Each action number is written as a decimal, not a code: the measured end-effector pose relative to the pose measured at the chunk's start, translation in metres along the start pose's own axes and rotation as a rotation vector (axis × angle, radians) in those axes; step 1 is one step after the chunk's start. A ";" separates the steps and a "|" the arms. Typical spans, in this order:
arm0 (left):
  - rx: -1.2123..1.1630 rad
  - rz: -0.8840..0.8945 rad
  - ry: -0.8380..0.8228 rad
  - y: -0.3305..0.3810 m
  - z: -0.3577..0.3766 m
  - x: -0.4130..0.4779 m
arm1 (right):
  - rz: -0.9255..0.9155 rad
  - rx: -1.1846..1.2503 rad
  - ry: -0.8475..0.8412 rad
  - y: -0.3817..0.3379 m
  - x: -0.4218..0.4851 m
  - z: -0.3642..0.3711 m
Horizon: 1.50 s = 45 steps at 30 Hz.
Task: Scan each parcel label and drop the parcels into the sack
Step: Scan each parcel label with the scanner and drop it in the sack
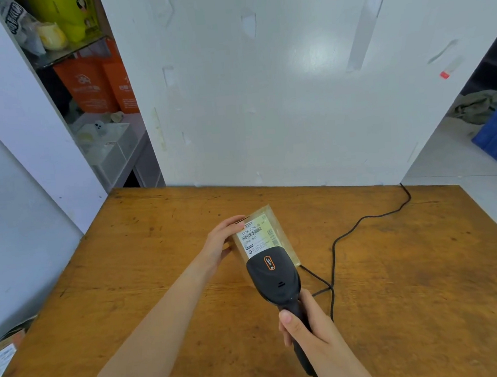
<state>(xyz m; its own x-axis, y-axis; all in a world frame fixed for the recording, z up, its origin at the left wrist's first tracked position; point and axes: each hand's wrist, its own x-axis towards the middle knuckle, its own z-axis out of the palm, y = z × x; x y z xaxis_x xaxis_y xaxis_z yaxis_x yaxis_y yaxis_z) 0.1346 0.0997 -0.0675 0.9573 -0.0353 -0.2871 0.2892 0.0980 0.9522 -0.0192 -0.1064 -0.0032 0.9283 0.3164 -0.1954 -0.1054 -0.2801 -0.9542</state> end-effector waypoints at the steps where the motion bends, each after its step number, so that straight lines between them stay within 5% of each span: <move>1: 0.004 -0.004 -0.005 0.000 0.000 0.000 | 0.003 0.003 0.004 0.000 0.000 0.000; 24: 0.012 -0.023 -0.015 -0.008 -0.002 -0.001 | 0.050 0.015 -0.003 0.008 -0.004 0.000; 28: 0.002 -0.025 0.022 -0.009 -0.007 0.000 | 0.129 -0.014 0.114 0.027 0.007 -0.006; 33: -0.025 -0.034 0.087 -0.009 -0.017 -0.009 | 0.250 -0.368 0.319 0.081 0.044 -0.020; 38: -0.061 -0.069 0.181 -0.015 -0.032 -0.023 | 0.466 -0.901 0.189 0.119 0.072 -0.015; 45: -0.173 -0.086 0.317 -0.019 -0.049 -0.045 | 0.417 -1.162 0.282 0.107 0.077 -0.001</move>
<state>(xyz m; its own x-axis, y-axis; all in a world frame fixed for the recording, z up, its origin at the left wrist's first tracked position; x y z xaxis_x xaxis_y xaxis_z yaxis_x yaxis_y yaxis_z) 0.0866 0.1478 -0.0780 0.8757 0.2563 -0.4092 0.3396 0.2754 0.8993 0.0415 -0.1127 -0.1206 0.9587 -0.1509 -0.2409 -0.1658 -0.9852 -0.0428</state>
